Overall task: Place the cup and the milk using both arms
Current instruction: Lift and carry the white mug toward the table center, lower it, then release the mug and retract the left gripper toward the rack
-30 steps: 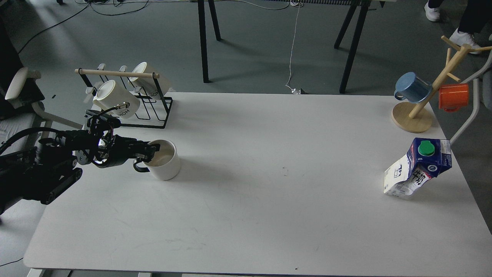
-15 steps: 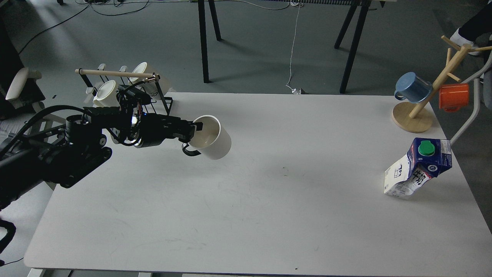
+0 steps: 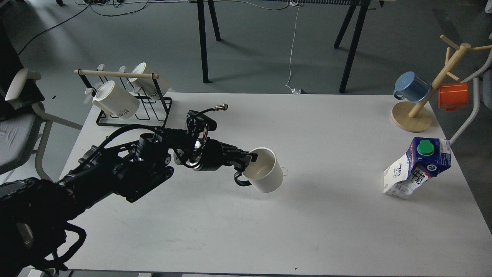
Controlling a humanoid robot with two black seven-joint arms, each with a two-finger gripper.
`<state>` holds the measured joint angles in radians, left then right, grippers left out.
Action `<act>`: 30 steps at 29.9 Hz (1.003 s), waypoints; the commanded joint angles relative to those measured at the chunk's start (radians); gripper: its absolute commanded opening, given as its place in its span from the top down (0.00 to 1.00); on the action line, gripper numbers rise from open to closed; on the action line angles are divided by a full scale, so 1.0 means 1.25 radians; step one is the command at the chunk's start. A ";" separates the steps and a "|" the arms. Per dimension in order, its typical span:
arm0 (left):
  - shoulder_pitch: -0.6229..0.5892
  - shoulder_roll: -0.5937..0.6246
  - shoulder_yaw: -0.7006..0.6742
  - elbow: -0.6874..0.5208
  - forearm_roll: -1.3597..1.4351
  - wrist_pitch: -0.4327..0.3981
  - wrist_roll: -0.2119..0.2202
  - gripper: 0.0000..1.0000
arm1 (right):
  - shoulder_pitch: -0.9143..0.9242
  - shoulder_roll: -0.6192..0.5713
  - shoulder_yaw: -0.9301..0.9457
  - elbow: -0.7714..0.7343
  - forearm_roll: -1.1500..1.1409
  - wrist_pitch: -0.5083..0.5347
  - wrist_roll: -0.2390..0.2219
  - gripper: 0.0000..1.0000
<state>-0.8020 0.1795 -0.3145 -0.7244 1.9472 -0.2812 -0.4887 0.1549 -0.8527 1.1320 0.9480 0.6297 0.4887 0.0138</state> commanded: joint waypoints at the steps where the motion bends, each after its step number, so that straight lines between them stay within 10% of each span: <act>1: 0.005 0.000 0.000 0.002 0.007 0.000 0.000 0.94 | 0.000 0.000 0.000 0.000 0.001 0.000 0.000 0.04; 18: 0.024 0.012 0.004 0.003 0.007 0.002 0.000 0.72 | -0.001 0.000 -0.002 0.005 0.002 0.000 -0.004 0.04; 24: 0.022 0.027 -0.024 -0.007 -0.053 -0.009 0.000 0.18 | -0.005 0.000 -0.001 0.007 0.003 0.000 -0.004 0.05; 30: 0.010 0.062 -0.031 -0.012 -0.219 -0.098 0.000 0.06 | -0.004 -0.003 -0.001 0.007 0.004 0.000 -0.004 0.05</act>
<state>-0.7831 0.2302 -0.3479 -0.7367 1.7605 -0.3259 -0.4887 0.1495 -0.8546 1.1309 0.9576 0.6335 0.4887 0.0092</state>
